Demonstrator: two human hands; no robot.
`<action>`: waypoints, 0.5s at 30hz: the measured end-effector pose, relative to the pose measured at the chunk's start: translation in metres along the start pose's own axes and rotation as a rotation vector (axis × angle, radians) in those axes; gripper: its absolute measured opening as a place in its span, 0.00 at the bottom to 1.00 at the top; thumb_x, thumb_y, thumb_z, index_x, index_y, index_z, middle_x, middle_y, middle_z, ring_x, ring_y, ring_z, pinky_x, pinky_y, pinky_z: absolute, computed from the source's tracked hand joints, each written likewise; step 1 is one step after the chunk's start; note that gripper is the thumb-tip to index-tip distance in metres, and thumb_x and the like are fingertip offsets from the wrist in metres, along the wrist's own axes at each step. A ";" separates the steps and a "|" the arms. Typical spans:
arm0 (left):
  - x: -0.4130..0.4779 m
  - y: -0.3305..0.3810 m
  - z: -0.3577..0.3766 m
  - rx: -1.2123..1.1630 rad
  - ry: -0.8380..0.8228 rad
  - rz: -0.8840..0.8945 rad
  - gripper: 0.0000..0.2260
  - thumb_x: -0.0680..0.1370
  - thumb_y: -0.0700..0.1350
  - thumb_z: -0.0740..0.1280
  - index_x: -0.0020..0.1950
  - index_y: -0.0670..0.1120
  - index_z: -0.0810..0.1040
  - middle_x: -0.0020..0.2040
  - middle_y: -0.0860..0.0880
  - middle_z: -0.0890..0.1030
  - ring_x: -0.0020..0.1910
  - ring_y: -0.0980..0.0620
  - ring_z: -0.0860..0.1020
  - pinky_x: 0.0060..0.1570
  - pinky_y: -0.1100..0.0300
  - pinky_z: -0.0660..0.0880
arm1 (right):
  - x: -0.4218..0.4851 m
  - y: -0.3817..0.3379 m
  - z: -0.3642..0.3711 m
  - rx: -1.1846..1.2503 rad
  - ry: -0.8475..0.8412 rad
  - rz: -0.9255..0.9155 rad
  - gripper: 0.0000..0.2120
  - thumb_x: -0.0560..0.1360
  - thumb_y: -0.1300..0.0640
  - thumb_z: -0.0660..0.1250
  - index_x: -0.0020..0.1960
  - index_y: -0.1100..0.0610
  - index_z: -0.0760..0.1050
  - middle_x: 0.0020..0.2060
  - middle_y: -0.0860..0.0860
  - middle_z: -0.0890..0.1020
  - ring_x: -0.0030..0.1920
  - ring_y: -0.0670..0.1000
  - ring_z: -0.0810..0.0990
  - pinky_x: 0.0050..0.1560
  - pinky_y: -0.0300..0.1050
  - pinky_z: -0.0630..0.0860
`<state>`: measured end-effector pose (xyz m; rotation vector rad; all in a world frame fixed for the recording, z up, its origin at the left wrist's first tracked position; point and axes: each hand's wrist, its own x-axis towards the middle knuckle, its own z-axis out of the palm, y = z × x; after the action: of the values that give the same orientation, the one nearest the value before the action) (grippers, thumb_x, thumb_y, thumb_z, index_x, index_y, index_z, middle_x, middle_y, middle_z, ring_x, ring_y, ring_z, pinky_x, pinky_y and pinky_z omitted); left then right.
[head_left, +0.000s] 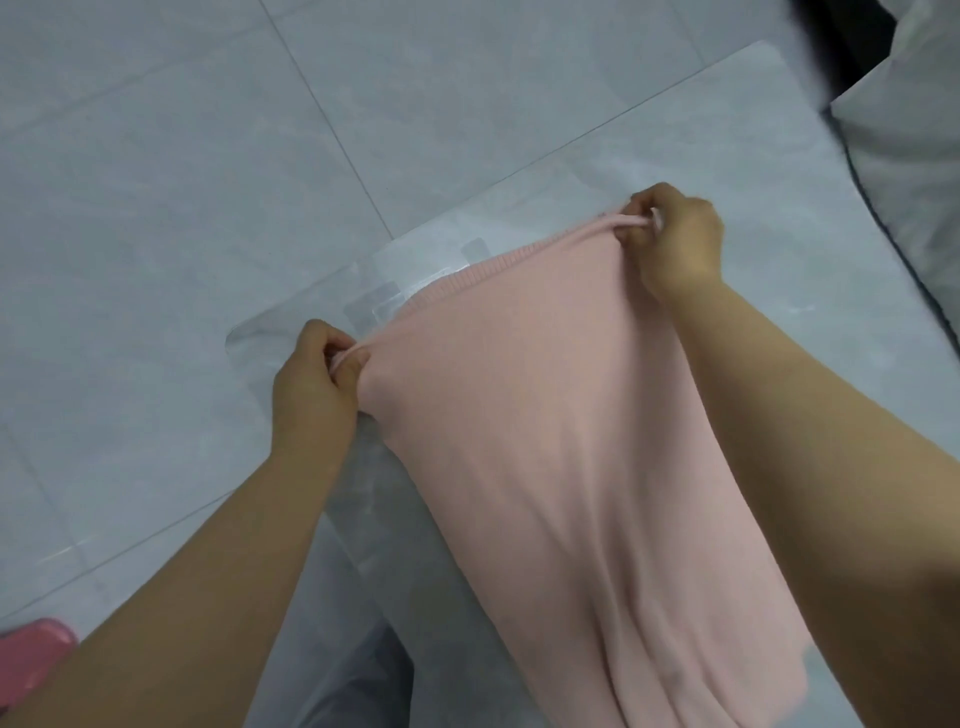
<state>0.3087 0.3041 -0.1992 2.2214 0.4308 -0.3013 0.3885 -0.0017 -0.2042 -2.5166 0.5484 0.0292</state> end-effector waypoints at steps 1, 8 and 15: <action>0.002 -0.001 0.003 0.012 -0.032 -0.018 0.03 0.77 0.41 0.64 0.49 0.45 0.72 0.38 0.53 0.73 0.40 0.50 0.72 0.38 0.62 0.70 | 0.000 0.000 0.005 -0.017 -0.045 -0.012 0.07 0.70 0.57 0.65 0.48 0.56 0.75 0.47 0.56 0.82 0.53 0.61 0.75 0.53 0.50 0.71; 0.008 0.001 0.012 0.165 -0.200 -0.017 0.08 0.75 0.43 0.67 0.52 0.43 0.74 0.42 0.49 0.72 0.39 0.51 0.71 0.33 0.62 0.61 | -0.002 0.001 0.005 -0.218 -0.155 -0.174 0.11 0.75 0.52 0.63 0.55 0.52 0.76 0.56 0.57 0.73 0.58 0.61 0.67 0.62 0.48 0.58; 0.012 0.009 -0.001 0.042 -0.128 -0.021 0.04 0.78 0.42 0.63 0.45 0.44 0.69 0.37 0.52 0.72 0.35 0.55 0.70 0.36 0.62 0.66 | -0.007 0.007 -0.028 0.092 -0.002 -0.107 0.08 0.68 0.50 0.67 0.44 0.53 0.80 0.42 0.52 0.82 0.48 0.55 0.77 0.54 0.50 0.74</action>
<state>0.3229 0.3018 -0.1967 2.2245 0.3816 -0.4650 0.3770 -0.0193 -0.1832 -2.4523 0.4045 -0.0330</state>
